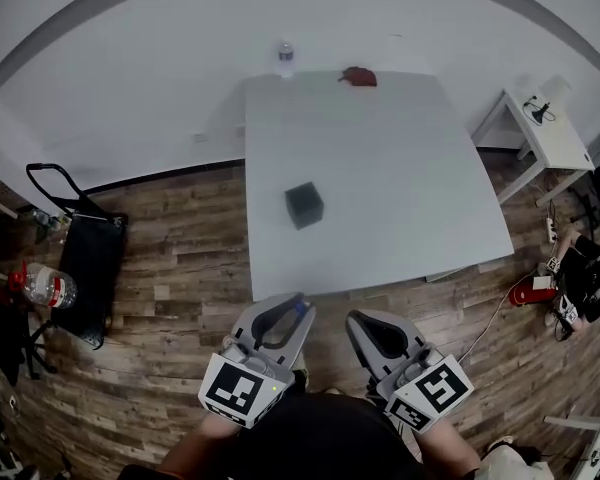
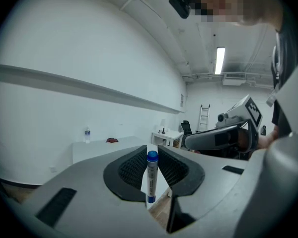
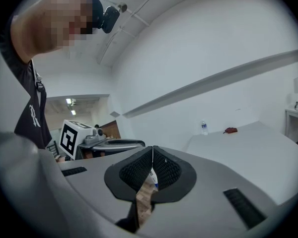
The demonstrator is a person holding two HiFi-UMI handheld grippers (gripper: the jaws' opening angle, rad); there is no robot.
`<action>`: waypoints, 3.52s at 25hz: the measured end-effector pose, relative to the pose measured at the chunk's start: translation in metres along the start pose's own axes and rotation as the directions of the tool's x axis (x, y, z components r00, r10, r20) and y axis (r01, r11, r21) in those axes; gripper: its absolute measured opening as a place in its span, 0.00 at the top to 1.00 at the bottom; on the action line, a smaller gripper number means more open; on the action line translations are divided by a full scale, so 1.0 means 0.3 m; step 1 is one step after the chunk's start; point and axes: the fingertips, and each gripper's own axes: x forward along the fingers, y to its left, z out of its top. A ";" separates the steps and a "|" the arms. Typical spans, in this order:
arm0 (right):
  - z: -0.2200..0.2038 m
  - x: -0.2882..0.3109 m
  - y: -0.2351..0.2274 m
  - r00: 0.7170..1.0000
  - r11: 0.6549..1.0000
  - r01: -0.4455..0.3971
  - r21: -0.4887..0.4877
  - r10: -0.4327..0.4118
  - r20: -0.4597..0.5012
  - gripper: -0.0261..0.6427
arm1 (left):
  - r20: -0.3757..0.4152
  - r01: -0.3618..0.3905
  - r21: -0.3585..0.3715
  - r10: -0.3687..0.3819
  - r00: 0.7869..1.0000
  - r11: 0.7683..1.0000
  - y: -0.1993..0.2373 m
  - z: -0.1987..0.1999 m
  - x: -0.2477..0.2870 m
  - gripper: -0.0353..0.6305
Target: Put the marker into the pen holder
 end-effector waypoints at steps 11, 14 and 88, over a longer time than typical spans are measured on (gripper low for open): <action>0.065 0.176 -0.056 0.999 0.999 0.037 -0.016 -0.037 0.006 0.94 | 0.003 0.013 0.026 -0.013 1.000 1.000 0.226 0.029 0.102 0.84; 0.073 0.192 -0.083 0.999 0.999 0.037 -0.010 -0.037 0.004 0.94 | -0.006 -0.003 0.040 0.004 1.000 0.999 0.273 0.023 0.144 0.84; 0.009 0.648 -0.766 0.971 0.983 -0.058 0.177 0.097 -0.219 0.94 | -0.453 -0.157 0.122 0.196 0.870 0.980 0.740 -0.591 0.904 0.76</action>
